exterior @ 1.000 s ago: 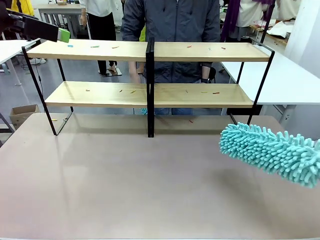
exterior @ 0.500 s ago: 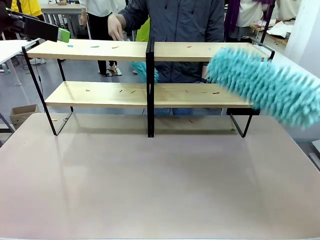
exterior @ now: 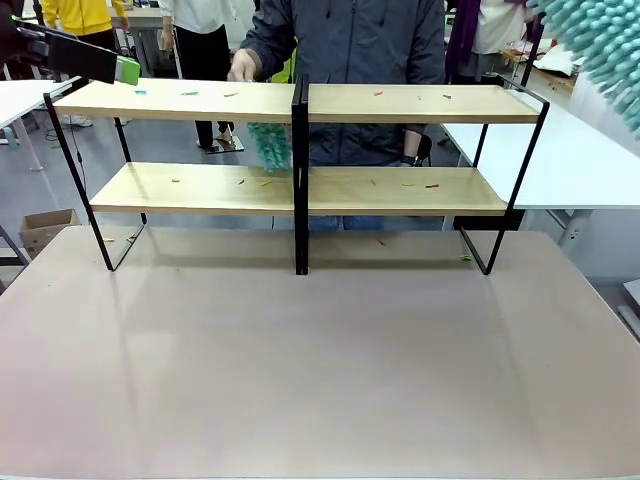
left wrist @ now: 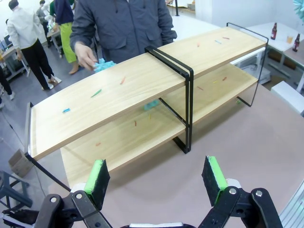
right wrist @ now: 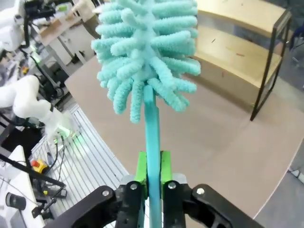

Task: Clean the shelves.
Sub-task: Clean a randomly selected level of the Shelf with the Duster.

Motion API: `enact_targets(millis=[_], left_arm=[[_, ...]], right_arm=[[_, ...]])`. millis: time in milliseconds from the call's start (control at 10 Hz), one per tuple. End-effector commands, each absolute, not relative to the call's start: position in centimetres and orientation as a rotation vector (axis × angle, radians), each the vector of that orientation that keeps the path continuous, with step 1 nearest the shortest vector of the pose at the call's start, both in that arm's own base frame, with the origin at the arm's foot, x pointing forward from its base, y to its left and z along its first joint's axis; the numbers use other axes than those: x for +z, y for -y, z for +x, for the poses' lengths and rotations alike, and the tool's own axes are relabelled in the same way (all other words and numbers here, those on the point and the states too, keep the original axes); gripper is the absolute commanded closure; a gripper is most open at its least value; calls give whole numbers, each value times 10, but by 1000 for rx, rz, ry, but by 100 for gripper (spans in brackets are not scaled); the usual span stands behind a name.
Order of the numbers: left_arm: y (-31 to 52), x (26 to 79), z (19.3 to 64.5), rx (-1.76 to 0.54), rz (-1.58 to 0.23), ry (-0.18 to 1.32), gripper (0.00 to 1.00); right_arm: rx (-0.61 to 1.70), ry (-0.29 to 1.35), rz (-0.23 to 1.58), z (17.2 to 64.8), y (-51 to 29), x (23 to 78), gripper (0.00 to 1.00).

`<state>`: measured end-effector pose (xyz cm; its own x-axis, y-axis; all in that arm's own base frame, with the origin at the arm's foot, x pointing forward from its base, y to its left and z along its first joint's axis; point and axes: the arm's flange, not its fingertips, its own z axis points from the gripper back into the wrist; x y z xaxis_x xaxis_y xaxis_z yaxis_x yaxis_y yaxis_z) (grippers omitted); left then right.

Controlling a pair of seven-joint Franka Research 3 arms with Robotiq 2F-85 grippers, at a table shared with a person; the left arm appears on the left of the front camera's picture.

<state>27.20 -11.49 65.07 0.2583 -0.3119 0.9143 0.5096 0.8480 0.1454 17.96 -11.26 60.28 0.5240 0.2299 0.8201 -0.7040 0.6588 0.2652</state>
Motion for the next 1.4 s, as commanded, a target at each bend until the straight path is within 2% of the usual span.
enact_targets(millis=[0, 100, 800, 900, 1000, 1200, 1300], left_arm=[[114, 649, 272, -559, -198, 1188, 0], [114, 649, 272, -559, -198, 1188, 0], [114, 649, 272, -559, -198, 1188, 0], [114, 649, 272, -559, -198, 1188, 0], [114, 649, 272, -559, -198, 1188, 0], [114, 649, 272, -559, -198, 1188, 0], [114, 649, 272, -559, -198, 1188, 0]], right_arm=[[575, 798, 589, 184, 95, 575, 88], [606, 844, 637, 180, 113, 603, 88], [593, 825, 630, 182, 113, 600, 88], [624, 692, 551, 197, 92, 587, 88], [700, 480, 467, 220, 61, 561, 88], [804, -28, 243, 244, 29, 510, 88], [825, -146, 221, 241, 26, 504, 88]])
